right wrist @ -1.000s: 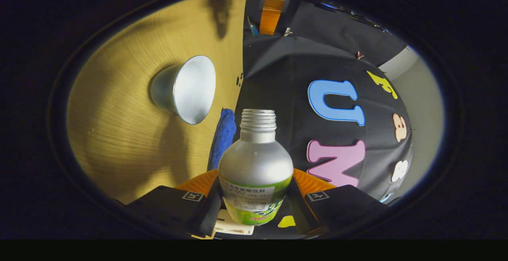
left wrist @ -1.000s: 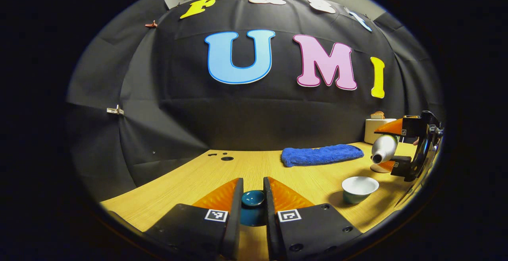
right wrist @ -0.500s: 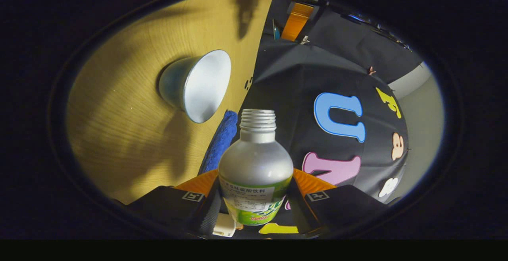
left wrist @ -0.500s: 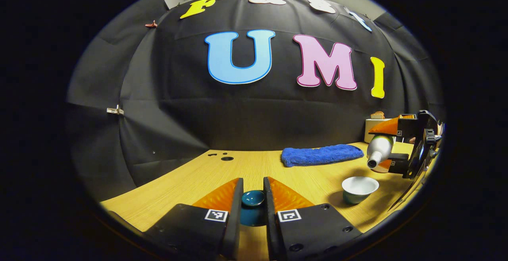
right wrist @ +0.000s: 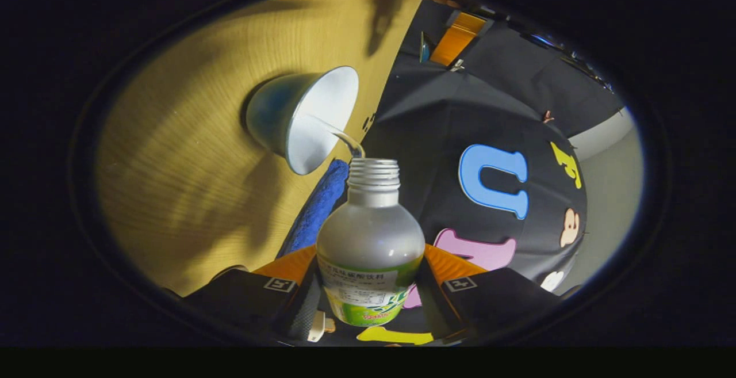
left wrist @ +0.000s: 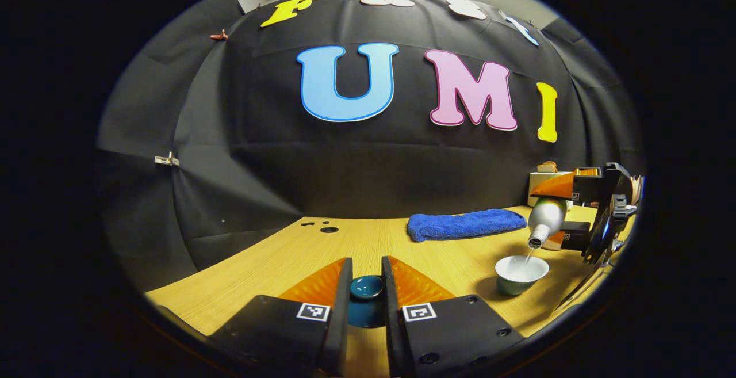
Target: Open the teacup lid with one hand, grasp the water bottle and pour water into the teacup with the other hand; after pouring, place the water bottle on the coaster and then close the teacup lid.
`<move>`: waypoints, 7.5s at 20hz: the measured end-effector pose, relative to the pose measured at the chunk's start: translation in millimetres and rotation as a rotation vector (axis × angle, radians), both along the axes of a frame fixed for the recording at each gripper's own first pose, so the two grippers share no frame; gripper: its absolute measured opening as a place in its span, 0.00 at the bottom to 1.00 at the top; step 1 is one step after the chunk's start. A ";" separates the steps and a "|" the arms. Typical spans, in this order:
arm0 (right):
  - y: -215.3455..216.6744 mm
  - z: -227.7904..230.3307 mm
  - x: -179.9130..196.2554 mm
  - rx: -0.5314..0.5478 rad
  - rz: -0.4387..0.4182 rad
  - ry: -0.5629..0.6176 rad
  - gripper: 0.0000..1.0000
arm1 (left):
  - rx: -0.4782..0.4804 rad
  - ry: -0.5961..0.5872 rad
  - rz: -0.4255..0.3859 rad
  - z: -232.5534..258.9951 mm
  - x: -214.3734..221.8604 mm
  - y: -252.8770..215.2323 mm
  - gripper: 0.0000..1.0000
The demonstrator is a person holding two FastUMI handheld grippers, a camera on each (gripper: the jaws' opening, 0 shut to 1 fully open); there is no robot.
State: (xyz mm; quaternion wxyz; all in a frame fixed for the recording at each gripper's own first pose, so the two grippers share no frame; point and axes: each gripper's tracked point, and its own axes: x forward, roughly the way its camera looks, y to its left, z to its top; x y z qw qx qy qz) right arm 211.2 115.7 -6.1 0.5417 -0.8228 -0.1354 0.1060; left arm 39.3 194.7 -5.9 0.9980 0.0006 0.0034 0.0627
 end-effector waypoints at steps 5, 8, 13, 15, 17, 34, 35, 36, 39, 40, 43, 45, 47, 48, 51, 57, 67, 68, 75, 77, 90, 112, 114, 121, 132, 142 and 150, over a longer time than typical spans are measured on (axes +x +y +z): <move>-2.9 6.7 5.4 -0.028 0.007 -0.014 0.78 | 0.000 0.000 0.000 -0.5 0.0 0.4 0.34; -2.5 11.1 7.6 -0.052 0.011 -0.033 0.78 | 0.000 0.000 0.000 0.0 0.0 0.4 0.34; -6.1 12.8 6.6 -0.103 0.019 -0.061 0.78 | 0.000 0.000 -0.001 -0.4 0.1 0.3 0.34; -6.5 14.6 6.3 -0.113 0.023 -0.066 0.78 | 0.000 0.000 -0.001 -0.4 0.0 0.3 0.34; -5.8 18.5 6.8 -0.120 0.028 -0.074 0.78 | 0.000 0.000 -0.001 -0.3 0.0 0.4 0.34; 0.7 40.6 2.4 -0.199 0.073 -0.153 0.77 | 0.000 0.001 -0.002 -0.2 0.5 1.0 0.31; 1.2 41.9 2.0 -0.205 0.075 -0.158 0.77 | 0.000 0.001 -0.002 -0.4 0.5 0.9 0.34; 0.7 42.0 1.5 -0.211 0.078 -0.162 0.77 | 0.000 0.001 -0.002 -0.1 0.5 0.9 0.34; 4.1 47.7 -1.7 -0.228 0.093 -0.182 0.77 | 0.000 0.001 -0.002 -0.7 0.8 0.9 0.31; 5.2 49.9 -0.9 -0.233 0.097 -0.191 0.77 | 0.000 0.001 -0.002 -0.2 0.9 1.0 0.31; 7.3 56.0 -2.6 -0.236 0.106 -0.206 0.79 | 0.000 0.001 -0.002 -0.9 0.7 1.1 0.34; 11.4 57.0 -6.1 -0.244 0.123 -0.218 0.80 | 0.000 0.001 -0.002 -0.6 0.7 0.9 0.34; 15.0 58.4 -8.1 -0.259 0.136 -0.233 0.77 | 0.000 0.001 -0.002 -0.5 0.5 1.0 0.34; 17.1 60.3 -8.9 -0.263 0.142 -0.243 0.77 | 0.000 0.001 -0.002 -0.2 0.7 1.2 0.34; 20.0 66.3 -9.8 -0.275 0.152 -0.279 0.77 | 0.000 0.001 -0.002 -0.5 0.8 1.3 0.31; 22.8 65.3 -11.4 -0.279 0.163 -0.282 0.77 | 0.000 0.000 -0.002 -0.8 1.0 1.2 0.34; 25.3 65.3 -12.2 -0.281 0.170 -0.284 0.80 | 0.000 -0.001 -0.002 -1.3 1.0 1.5 0.31; 25.8 65.5 -12.0 -0.281 0.171 -0.286 0.77 | 0.000 -0.001 -0.002 -0.9 1.1 1.4 0.31; 25.6 65.3 -14.0 -0.284 0.165 -0.289 0.78 | 0.000 -0.001 -0.002 -1.1 1.4 1.7 0.31; 24.0 66.5 -12.8 -0.273 0.157 -0.285 0.78 | 0.001 -0.001 -0.002 -1.8 1.5 1.7 0.31; -43.5 53.1 -27.9 0.411 -0.053 0.060 0.78 | 0.002 -0.001 -0.015 -1.4 1.1 0.8 0.31; -128.3 60.2 12.9 1.819 -0.099 0.533 0.78 | -0.065 -0.043 -0.082 26.9 -24.8 -57.2 0.31; -133.8 39.1 23.3 1.883 -0.126 0.574 0.79 | -0.045 -0.073 -0.098 42.3 -30.2 -68.0 0.31; -161.0 7.8 38.0 1.894 -0.230 0.493 0.80 | -0.018 -0.122 -0.122 63.4 -39.9 -81.2 0.31; -166.0 -9.4 39.8 1.923 -0.300 0.452 0.89 | -0.119 -0.090 -0.091 46.4 -46.6 -66.3 0.31; -164.5 -8.0 -0.9 1.926 -0.363 0.429 1.00 | -0.151 -0.096 -0.103 45.3 -61.0 -70.9 0.31; -170.2 13.7 -88.5 1.871 -0.359 0.359 0.98 | -0.108 -0.097 -0.236 62.9 -16.0 -135.1 0.31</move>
